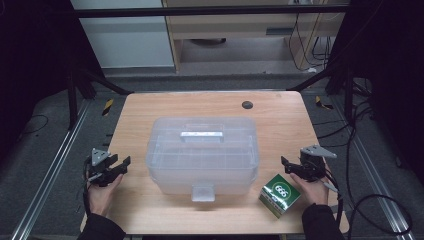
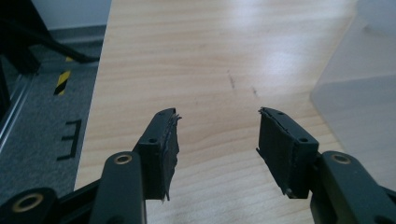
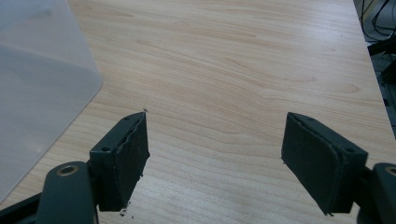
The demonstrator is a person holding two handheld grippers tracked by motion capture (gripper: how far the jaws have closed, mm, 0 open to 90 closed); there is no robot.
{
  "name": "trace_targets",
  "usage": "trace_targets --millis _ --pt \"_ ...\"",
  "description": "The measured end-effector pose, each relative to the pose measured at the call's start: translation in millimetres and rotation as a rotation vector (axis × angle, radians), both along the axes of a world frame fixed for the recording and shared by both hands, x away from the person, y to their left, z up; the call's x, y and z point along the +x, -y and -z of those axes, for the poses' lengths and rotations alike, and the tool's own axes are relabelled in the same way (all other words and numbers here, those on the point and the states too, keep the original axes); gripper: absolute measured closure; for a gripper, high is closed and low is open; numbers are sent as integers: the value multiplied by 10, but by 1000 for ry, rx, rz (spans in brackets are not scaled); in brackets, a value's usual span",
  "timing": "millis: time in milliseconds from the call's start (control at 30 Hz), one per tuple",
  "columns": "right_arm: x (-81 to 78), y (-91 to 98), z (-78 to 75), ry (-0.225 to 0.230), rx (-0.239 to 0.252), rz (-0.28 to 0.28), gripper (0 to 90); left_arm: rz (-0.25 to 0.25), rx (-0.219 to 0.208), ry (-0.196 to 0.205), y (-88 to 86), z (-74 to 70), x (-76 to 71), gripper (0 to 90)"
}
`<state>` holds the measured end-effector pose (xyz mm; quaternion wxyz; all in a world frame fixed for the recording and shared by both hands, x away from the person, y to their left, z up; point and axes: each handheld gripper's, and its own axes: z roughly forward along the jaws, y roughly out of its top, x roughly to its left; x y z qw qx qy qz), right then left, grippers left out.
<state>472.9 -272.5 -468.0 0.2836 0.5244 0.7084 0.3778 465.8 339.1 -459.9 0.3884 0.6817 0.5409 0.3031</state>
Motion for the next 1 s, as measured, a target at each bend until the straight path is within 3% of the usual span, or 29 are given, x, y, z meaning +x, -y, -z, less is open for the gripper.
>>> trace_targets --millis 200,300,400,567,700,733,1000 --pt "0 -63 4 -13 -29 -36 233 29 14 25 33 -71 -14 430" --pt "-7 -110 -28 1 -50 -63 228 52 -12 27 33 -125 -6 411" --pt "-17 -113 -44 10 -44 -69 229 90 -41 33 35 -172 -1 383" --pt "-5 -127 -51 -10 -39 -61 230 112 -17 34 54 -248 19 354" --pt "-16 -165 -91 -3 -61 -87 231 145 -30 40 26 -339 30 337" --pt "-17 -170 -105 2 -55 -93 232 171 -26 47 18 -395 24 337" --pt "-34 -128 -165 21 -39 -94 249 222 -21 67 23 -584 67 317"
